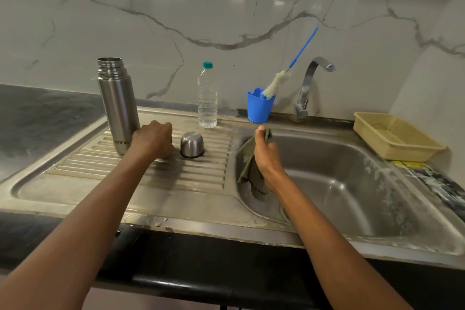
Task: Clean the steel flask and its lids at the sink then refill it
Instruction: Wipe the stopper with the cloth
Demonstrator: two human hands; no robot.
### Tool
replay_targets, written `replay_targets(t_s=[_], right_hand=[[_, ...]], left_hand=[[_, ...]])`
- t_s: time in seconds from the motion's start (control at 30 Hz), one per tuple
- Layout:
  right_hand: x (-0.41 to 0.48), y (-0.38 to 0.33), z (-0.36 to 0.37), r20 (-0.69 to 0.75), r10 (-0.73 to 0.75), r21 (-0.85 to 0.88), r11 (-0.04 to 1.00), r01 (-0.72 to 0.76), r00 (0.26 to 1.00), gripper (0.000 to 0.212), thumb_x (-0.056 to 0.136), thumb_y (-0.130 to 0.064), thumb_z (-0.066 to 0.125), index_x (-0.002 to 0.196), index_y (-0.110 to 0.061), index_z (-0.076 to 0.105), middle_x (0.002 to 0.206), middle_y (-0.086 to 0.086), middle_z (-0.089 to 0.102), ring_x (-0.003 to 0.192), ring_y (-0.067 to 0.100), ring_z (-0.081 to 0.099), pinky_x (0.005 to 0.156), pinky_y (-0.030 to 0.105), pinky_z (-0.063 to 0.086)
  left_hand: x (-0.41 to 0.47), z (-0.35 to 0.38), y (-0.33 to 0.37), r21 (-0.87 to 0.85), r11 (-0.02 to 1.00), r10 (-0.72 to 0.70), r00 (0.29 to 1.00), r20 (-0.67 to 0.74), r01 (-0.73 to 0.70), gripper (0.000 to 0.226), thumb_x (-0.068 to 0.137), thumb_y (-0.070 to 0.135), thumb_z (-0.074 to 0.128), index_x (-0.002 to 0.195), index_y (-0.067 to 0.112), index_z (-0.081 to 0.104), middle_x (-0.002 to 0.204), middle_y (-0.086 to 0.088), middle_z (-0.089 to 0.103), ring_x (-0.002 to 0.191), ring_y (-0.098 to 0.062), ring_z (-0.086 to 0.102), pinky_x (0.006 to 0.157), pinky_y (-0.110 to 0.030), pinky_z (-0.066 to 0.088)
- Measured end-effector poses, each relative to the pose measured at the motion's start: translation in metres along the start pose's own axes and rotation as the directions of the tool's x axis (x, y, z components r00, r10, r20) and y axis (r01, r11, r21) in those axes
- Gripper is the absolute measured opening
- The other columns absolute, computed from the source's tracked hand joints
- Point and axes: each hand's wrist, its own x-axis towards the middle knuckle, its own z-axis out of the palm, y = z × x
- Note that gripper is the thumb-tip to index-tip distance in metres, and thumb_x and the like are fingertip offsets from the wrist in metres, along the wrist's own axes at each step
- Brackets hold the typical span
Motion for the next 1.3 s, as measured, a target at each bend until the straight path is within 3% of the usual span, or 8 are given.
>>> replay_targets(t_s=[0.3, 0.47, 0.63, 0.9, 1.03, 1.1, 1.17, 1.3], right_hand=[[0.017, 0.001, -0.016, 0.067, 0.239, 0.426, 0.871, -0.244, 0.969, 0.082, 0.085, -0.083, 0.040, 0.127, -0.016, 0.064, 0.117, 0.009, 0.073, 0.109, 0.027, 0.069, 0.102, 0.052, 0.053], [0.027, -0.010, -0.059, 0.109, 0.311, 0.533, 0.784, -0.319, 0.944, 0.080, 0.094, -0.076, 0.039, 0.122, -0.006, 0.067, 0.102, 0.019, 0.077, 0.095, 0.034, 0.075, 0.088, 0.049, 0.059], [0.037, -0.008, -0.108, 0.097, 0.327, 0.537, 0.778, -0.326, 0.940, 0.084, 0.097, -0.074, 0.033, 0.098, 0.001, 0.071, 0.087, 0.021, 0.076, 0.087, 0.034, 0.071, 0.072, 0.042, 0.055], [0.059, 0.023, -0.127, 0.019, 0.329, 0.610, 0.745, -0.272, 0.944, 0.081, 0.095, -0.076, 0.036, 0.121, -0.005, 0.066, 0.113, 0.019, 0.074, 0.106, 0.034, 0.070, 0.101, 0.050, 0.053], [0.046, 0.022, -0.119, -0.292, -0.105, 0.164, 0.974, 0.158, 0.951, 0.054, 0.104, -0.061, 0.032, 0.110, -0.016, 0.062, 0.094, -0.007, 0.065, 0.086, 0.008, 0.061, 0.085, 0.030, 0.047], [0.037, 0.027, -0.112, -0.161, -0.453, -0.185, 0.886, 0.424, 0.877, 0.046, 0.106, -0.055, 0.033, 0.112, -0.021, 0.064, 0.094, -0.010, 0.067, 0.090, 0.005, 0.062, 0.084, 0.030, 0.047], [0.039, 0.038, -0.109, 0.116, -0.544, -0.394, 0.743, 0.541, 0.831, 0.054, 0.105, -0.056, 0.035, 0.141, -0.021, 0.055, 0.139, -0.003, 0.060, 0.135, 0.008, 0.048, 0.113, 0.032, 0.037], [0.045, 0.038, -0.115, 0.197, -0.582, -0.323, 0.721, 0.613, 0.789, 0.075, 0.099, -0.066, 0.034, 0.153, -0.014, 0.041, 0.158, 0.001, 0.040, 0.148, 0.012, 0.033, 0.121, 0.036, 0.031]], left_hand=[[-0.020, -0.054, 0.038, -0.534, 0.843, -0.248, 0.923, -0.294, 0.056, 0.053, 0.088, 0.043, 0.075, 0.130, 0.015, 0.059, 0.124, -0.010, 0.063, 0.112, -0.037, 0.061, 0.092, -0.049, 0.050], [-0.026, -0.049, 0.106, -0.953, 0.261, 0.005, 0.987, -0.158, -0.154, 0.022, 0.089, 0.030, 0.079, 0.107, 0.020, 0.070, 0.104, 0.000, 0.072, 0.096, -0.017, 0.065, 0.090, -0.033, 0.050], [-0.026, -0.011, 0.184, -0.992, -0.124, 0.263, 0.965, 0.007, 0.041, 0.031, 0.095, 0.018, 0.071, 0.125, 0.013, 0.067, 0.123, -0.008, 0.070, 0.116, -0.023, 0.068, 0.087, -0.031, 0.058], [-0.029, 0.024, 0.246, -0.972, -0.174, 0.297, 0.950, 0.100, 0.157, 0.022, 0.097, 0.022, 0.068, 0.112, 0.006, 0.070, 0.109, -0.010, 0.077, 0.100, -0.017, 0.074, 0.082, -0.026, 0.060], [-0.021, 0.039, 0.253, -0.974, -0.105, 0.286, 0.944, 0.163, 0.200, 0.037, 0.092, 0.038, 0.073, 0.109, 0.004, 0.074, 0.105, -0.011, 0.077, 0.093, -0.017, 0.072, 0.077, -0.028, 0.058], [-0.022, 0.039, 0.256, -0.958, -0.144, 0.291, 0.936, 0.196, 0.246, 0.030, 0.098, 0.032, 0.067, 0.096, 0.003, 0.074, 0.084, -0.005, 0.076, 0.083, -0.014, 0.071, 0.078, -0.031, 0.060], [-0.025, 0.036, 0.257, -0.930, -0.208, 0.341, 0.914, 0.220, 0.302, 0.025, 0.104, 0.018, 0.055, 0.095, 0.003, 0.072, 0.078, -0.005, 0.073, 0.082, -0.015, 0.069, 0.080, -0.033, 0.060], [-0.027, 0.034, 0.251, -0.913, -0.262, 0.408, 0.893, 0.188, 0.312, 0.022, 0.104, 0.011, 0.050, 0.102, 0.003, 0.071, 0.088, -0.007, 0.074, 0.086, -0.015, 0.070, 0.085, -0.033, 0.059]])
